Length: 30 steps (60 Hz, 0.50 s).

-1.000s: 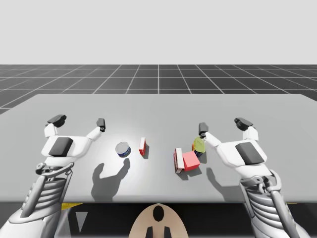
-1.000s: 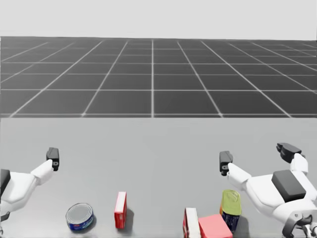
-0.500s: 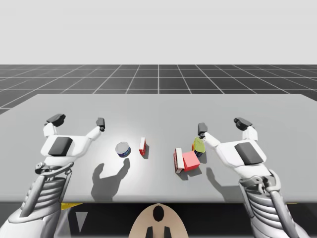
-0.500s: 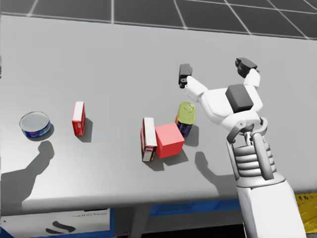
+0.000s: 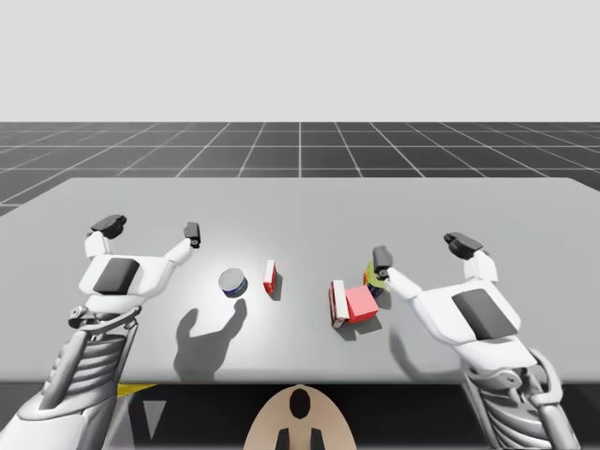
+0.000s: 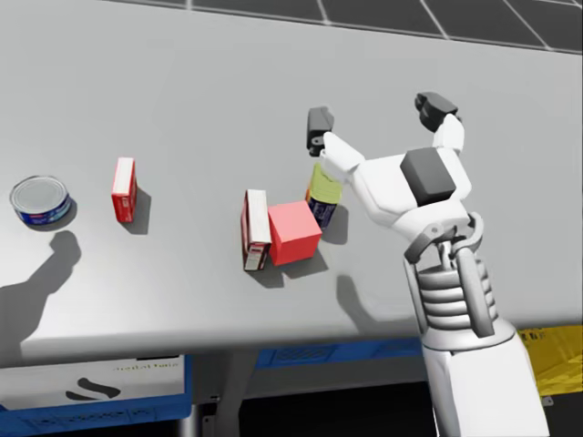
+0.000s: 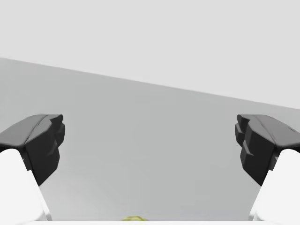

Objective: Find the red cube and pick it up.

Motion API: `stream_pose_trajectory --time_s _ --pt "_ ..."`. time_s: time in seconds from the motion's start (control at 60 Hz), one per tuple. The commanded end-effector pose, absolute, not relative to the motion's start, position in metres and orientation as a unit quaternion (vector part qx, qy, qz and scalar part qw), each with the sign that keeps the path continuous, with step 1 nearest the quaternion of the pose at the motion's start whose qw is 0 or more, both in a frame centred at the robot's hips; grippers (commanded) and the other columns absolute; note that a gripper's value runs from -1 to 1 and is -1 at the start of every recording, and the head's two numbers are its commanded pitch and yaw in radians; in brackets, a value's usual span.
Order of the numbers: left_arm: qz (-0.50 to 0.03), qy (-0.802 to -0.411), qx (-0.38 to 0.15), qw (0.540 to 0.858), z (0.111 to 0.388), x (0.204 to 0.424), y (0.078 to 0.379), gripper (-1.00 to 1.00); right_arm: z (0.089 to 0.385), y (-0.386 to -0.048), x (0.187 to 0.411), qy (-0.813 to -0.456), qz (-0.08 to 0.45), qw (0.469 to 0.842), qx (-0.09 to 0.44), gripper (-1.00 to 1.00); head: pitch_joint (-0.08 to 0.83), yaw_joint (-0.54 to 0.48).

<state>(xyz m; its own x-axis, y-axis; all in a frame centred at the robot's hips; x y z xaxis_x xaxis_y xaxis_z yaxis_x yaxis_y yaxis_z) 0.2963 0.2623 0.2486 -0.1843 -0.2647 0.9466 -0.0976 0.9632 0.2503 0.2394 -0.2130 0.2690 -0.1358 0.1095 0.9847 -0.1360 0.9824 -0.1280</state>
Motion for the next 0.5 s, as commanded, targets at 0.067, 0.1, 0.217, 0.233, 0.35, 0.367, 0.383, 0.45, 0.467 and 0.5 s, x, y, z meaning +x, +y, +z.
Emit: stream_pose_trajectory --time_s 0.067,0.1,0.217,0.233,0.35,0.367,0.383,0.45,0.467,0.5 --pt "-0.068 -0.765 0.114 0.630 0.248 0.297 0.261 -1.00 0.261 -0.197 0.196 -0.733 0.143 0.663 0.043 -1.00 0.745 -0.24" --pt "-0.067 -0.765 0.114 0.630 0.248 0.297 0.261 -1.00 0.254 -0.194 0.187 -0.729 0.153 0.665 0.048 -1.00 0.745 -0.24" --pt "-0.068 -0.765 0.114 0.630 0.248 0.297 0.260 -1.00 0.233 -0.189 0.168 -0.716 0.160 0.676 0.075 -1.00 0.752 -0.24" --pt "-0.069 -0.765 0.114 0.630 0.248 0.297 0.260 -1.00 0.231 -0.189 0.166 -0.715 0.160 0.676 0.075 -1.00 0.753 -0.24" --pt "-0.070 -0.765 0.113 0.630 0.247 0.297 0.259 -1.00 0.213 -0.191 0.154 -0.699 0.154 0.692 0.098 -1.00 0.757 -0.24" --pt "-0.070 -0.765 0.113 0.630 0.247 0.297 0.259 -1.00 0.212 -0.192 0.153 -0.696 0.153 0.694 0.101 -1.00 0.758 -0.24" --pt "-0.070 -0.765 0.113 0.630 0.247 0.297 0.259 -1.00 0.209 -0.192 0.151 -0.693 0.153 0.697 0.105 -1.00 0.758 -0.24" --pt "-0.070 -0.764 0.113 0.631 0.247 0.297 0.258 -1.00 0.200 -0.192 0.149 -0.684 0.154 0.705 0.112 -1.00 0.760 -0.24" --pt "-0.070 -0.764 0.113 0.631 0.247 0.297 0.258 -1.00 0.198 -0.191 0.149 -0.683 0.154 0.705 0.112 -1.00 0.761 -0.24" --pt "-0.070 -0.764 0.113 0.631 0.247 0.297 0.258 -1.00 0.190 -0.190 0.149 -0.679 0.158 0.709 0.111 -1.00 0.762 -0.24"
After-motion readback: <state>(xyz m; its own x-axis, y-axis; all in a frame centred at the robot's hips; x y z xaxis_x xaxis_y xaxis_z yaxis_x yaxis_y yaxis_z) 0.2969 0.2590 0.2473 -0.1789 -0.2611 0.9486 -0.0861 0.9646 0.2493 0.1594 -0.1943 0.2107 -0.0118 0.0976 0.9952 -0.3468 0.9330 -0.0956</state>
